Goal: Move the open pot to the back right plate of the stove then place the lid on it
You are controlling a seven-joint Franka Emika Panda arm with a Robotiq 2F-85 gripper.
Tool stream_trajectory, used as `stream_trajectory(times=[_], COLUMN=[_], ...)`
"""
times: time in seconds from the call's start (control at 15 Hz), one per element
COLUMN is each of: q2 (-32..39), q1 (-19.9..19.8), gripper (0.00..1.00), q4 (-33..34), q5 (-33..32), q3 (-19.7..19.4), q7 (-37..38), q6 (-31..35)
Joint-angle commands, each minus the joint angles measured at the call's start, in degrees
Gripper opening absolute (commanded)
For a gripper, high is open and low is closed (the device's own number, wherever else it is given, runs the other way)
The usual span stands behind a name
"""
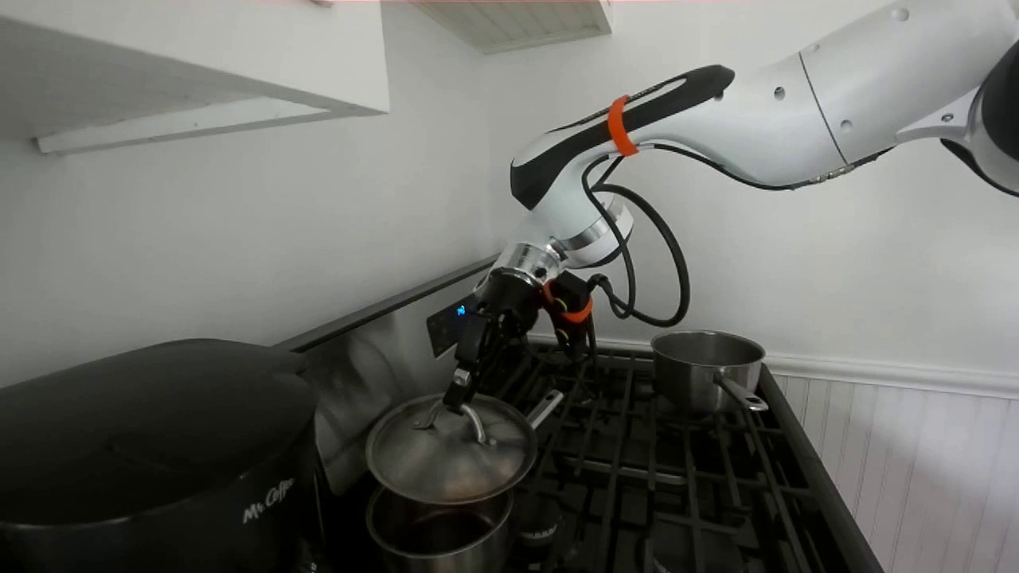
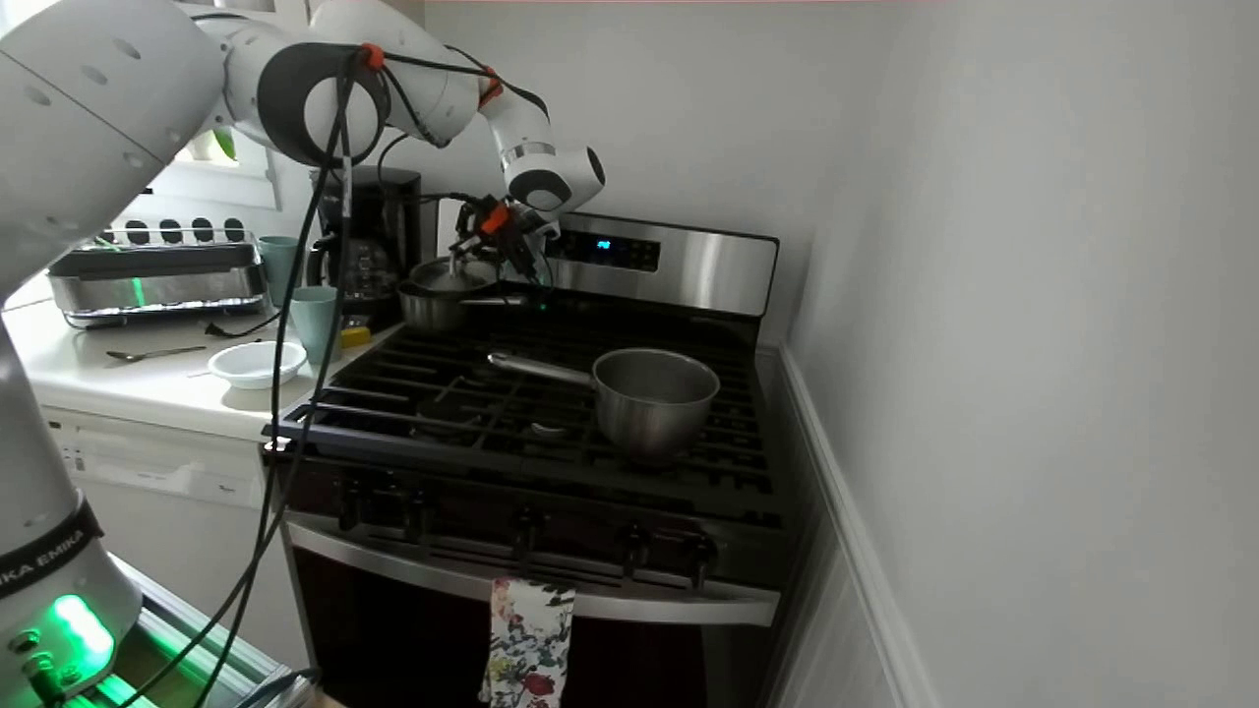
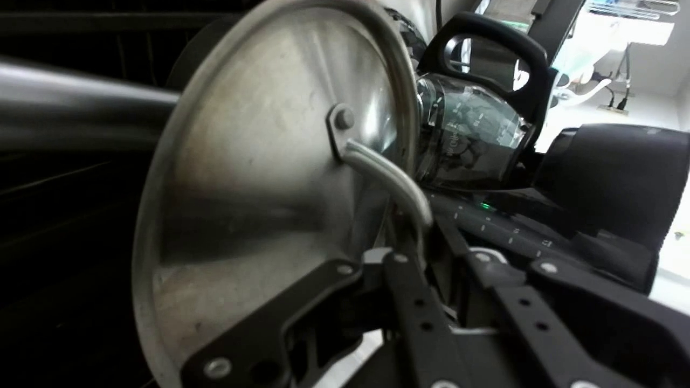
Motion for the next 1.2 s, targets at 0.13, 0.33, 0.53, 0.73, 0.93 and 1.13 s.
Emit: stream_trajectory(times=[0.13, 0.33, 0.53, 0.73, 0.93, 1.13], q2=[-8.6, -14.4, -11.5, -13.9, -14.1, -15.9], q1=[-1.8, -2.3, -0.6, -0.5, -0.4, -1.2], gripper=[0.04, 0.04, 0.15, 0.15, 0.04, 0.04], q4=[-9.5, -16.6, -11.9, -14.9, -15.6, -19.3], q5=[4.3, 6.3, 5.1, 5.5, 5.6, 6.3], q3=[-2.4, -4.7, -7.0, -7.8, -7.8, -9.9], q7=[-4.8, -6.5, -5.4, -5.9, -6.2, -5.7], q6=[0.5, 1.2, -0.8, -0.7, -0.6, 0.4])
